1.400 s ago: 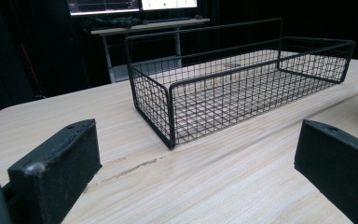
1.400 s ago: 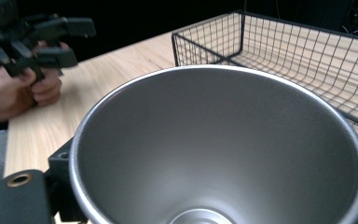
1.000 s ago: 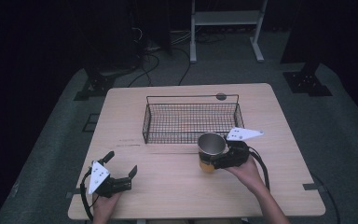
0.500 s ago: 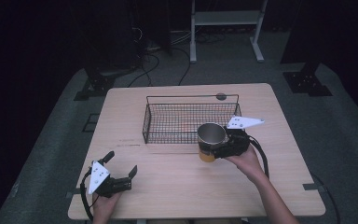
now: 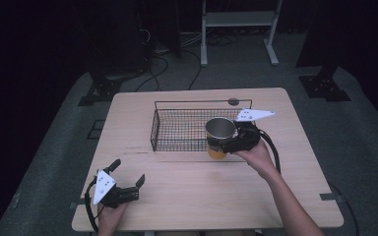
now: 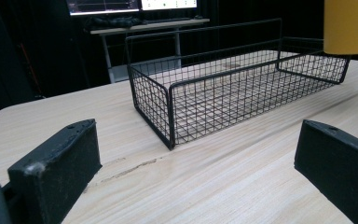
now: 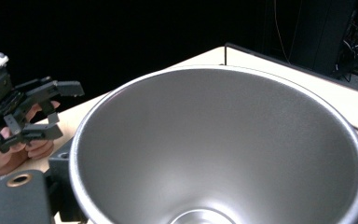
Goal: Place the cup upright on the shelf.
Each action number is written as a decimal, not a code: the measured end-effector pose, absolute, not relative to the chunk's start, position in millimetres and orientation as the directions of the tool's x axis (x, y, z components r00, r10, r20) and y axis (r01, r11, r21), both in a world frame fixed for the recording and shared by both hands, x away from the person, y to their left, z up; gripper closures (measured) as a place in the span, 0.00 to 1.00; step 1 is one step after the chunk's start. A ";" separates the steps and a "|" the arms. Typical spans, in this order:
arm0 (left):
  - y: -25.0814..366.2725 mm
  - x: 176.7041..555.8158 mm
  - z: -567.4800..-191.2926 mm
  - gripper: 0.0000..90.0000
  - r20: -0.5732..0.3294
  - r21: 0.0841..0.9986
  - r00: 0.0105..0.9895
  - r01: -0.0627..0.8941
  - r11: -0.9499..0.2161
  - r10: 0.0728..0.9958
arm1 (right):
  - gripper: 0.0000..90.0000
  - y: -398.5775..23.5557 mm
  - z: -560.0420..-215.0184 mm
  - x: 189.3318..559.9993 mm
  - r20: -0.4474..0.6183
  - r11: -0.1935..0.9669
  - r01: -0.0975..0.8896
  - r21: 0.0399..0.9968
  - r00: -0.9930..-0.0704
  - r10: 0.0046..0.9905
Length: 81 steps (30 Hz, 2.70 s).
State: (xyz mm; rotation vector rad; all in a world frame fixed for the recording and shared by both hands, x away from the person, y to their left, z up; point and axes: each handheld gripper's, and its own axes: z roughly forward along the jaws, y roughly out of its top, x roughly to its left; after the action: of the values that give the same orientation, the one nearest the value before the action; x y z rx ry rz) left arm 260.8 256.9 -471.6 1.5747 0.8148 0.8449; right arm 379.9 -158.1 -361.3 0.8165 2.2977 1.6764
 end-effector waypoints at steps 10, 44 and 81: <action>257.0 260.9 -471.6 0.00 0.094 0.987 0.509 0.062 -0.145 0.856 | 0.13 -152.0 -349.5 407.1 0.175 0.227 0.335 0.914 -0.833 0.525; 258.4 261.5 -471.5 0.00 0.086 0.988 0.510 0.066 -0.138 0.856 | 0.13 -137.1 -353.6 487.4 0.131 0.277 0.331 0.902 -0.821 0.556; 258.6 261.4 -471.5 0.00 0.083 0.989 0.511 0.064 -0.134 0.855 | 0.13 -122.0 -411.9 520.7 0.105 0.420 0.370 0.829 -0.840 0.532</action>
State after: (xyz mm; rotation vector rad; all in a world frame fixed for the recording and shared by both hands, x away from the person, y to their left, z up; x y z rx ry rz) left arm 261.4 258.6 -471.5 1.5676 0.8144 0.8330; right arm 520.7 -122.0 -411.9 0.8014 2.4960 1.3895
